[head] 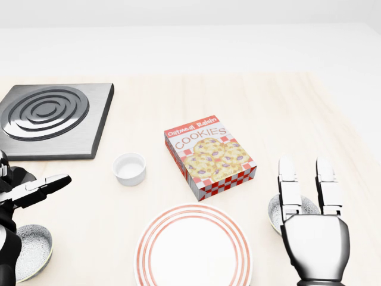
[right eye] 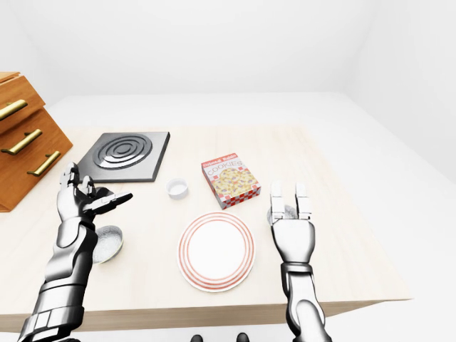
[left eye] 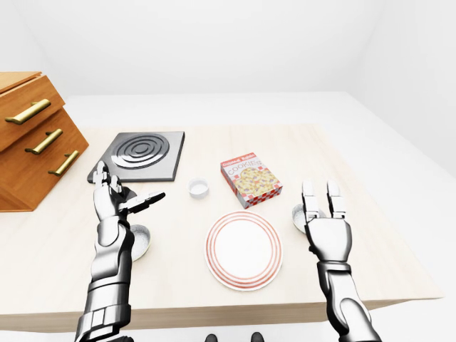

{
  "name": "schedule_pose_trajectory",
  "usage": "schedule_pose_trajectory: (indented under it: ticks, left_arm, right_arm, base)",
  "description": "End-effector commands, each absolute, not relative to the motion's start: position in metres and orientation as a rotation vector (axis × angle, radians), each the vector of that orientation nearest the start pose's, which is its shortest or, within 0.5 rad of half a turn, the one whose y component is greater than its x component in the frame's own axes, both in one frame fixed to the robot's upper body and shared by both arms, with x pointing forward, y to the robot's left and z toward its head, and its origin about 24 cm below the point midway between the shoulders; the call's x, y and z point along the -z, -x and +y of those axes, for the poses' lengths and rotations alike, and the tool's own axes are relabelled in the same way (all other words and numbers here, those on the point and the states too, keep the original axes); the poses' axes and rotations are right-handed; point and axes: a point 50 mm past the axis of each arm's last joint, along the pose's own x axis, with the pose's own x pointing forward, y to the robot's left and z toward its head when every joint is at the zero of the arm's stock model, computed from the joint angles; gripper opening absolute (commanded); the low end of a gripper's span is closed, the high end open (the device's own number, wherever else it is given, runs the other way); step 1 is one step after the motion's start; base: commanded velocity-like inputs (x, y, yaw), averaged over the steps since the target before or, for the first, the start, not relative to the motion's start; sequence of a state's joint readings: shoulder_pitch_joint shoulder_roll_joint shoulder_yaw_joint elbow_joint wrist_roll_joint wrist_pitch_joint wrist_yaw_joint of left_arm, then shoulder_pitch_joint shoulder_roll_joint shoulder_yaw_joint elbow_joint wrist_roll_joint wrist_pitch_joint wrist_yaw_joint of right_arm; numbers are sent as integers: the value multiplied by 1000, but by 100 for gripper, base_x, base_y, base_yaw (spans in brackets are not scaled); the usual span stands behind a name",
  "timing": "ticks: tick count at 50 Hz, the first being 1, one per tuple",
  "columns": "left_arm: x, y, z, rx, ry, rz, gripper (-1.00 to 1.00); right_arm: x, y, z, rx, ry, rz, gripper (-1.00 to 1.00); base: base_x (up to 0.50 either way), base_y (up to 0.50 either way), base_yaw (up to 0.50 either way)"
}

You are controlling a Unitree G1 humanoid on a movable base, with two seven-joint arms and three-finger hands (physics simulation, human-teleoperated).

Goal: Pick the akita bowl next to the plate and place it on the plate.

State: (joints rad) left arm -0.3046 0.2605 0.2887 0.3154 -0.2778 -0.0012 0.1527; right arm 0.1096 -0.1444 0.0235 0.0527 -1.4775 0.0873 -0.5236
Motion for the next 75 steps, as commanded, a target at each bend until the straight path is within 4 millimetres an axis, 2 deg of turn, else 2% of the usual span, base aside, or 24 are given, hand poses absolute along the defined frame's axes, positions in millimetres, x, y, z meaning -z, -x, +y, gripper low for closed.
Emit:
schedule_pose_trajectory:
  ticks: [1,8,16,36,41,44,52,62,75]
  left_arm:
    - [-74,-300,267,-414,108,-55,100]
    - [-73,-300,266,-414,109,-55,100]
    - [-73,-301,267,-415,109,-54,100]
    - [-72,-301,267,-416,109,-54,100]
    - [-74,-300,266,-416,109,-55,100]
    - [-73,-301,266,-416,108,-55,100]
    - [-73,-301,266,-417,107,-55,100]
    - [-75,-301,266,-417,107,-55,100]
    - [-75,-301,266,-421,109,-54,100]
  right_arm:
    - [-32,-225,-184,337,1673,-242,100]
    - [-33,-225,-184,341,1664,-242,100]
    - [-18,-228,-177,264,1684,-216,100]
    - [-18,-231,-177,259,1684,-220,100]
    - [-21,-233,-185,284,1689,-214,100]
    - [-32,-233,-191,338,1685,-233,100]
    - [-33,-233,-194,355,1678,-224,100]
    - [-29,-237,-202,361,1653,-178,100]
    - [-14,-243,-198,302,1625,-132,100]
  base:
    - [0,0,0]
    - [0,0,0]
    - [0,0,0]
    - [0,0,0]
    - [0,0,0]
    - [0,0,0]
    - [0,0,0]
    - [0,0,0]
    - [0,0,0]
